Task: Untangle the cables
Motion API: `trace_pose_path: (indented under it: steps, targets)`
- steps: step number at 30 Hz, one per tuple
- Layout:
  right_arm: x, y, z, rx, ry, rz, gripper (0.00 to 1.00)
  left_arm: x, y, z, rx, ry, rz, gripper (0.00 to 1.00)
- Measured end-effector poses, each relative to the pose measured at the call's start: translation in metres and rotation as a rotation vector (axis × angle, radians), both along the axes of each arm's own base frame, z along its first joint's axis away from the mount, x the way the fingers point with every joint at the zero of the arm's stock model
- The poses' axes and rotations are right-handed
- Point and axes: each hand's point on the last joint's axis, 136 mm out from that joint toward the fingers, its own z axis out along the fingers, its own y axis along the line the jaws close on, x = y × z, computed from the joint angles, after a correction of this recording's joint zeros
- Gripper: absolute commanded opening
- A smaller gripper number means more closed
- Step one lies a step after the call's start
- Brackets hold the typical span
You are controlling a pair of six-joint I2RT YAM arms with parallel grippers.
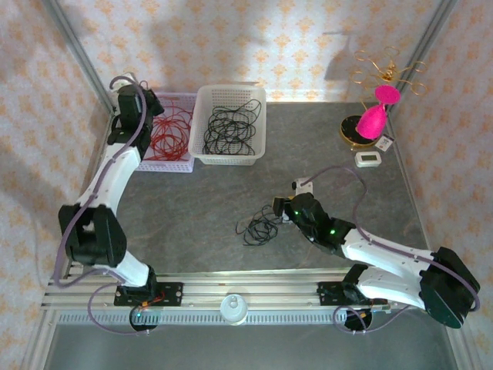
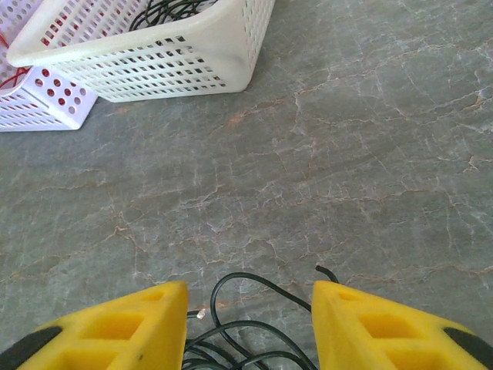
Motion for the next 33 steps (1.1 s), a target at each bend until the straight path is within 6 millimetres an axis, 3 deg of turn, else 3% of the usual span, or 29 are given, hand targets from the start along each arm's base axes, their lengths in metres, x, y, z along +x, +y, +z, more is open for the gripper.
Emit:
trace_pose_path:
  steps: [6, 14, 17, 22, 24, 29, 33]
  targets:
    - [-0.001, 0.0, -0.008, -0.023, 0.023, 0.002, 0.47, 0.026, 0.014, -0.064, 0.005, 0.117, 0.047, 0.0]
    - [-0.002, 0.001, -0.015, -0.05, 0.057, 0.01, 0.47, 0.045, 0.027, -0.12, 0.007, 0.211, 0.08, 0.01]
    - [-0.002, 0.001, -0.015, -0.05, 0.057, 0.01, 0.48, 0.047, 0.031, -0.131, 0.014, 0.229, 0.088, 0.24]
    - [-0.001, 0.002, -0.017, -0.06, 0.067, 0.011, 0.47, 0.05, 0.034, -0.153, 0.038, 0.275, 0.09, 0.45]
    - [0.0, 0.004, -0.016, -0.066, 0.073, 0.011, 0.48, 0.05, 0.034, -0.16, 0.041, 0.289, 0.087, 0.52]
    - [0.005, 0.005, -0.004, -0.087, 0.087, -0.003, 0.48, 0.048, 0.033, -0.156, 0.04, 0.284, 0.085, 0.59]
    - [0.009, 0.008, 0.017, -0.103, 0.117, -0.023, 0.48, 0.021, 0.03, -0.136, 0.04, 0.277, 0.077, 0.62]
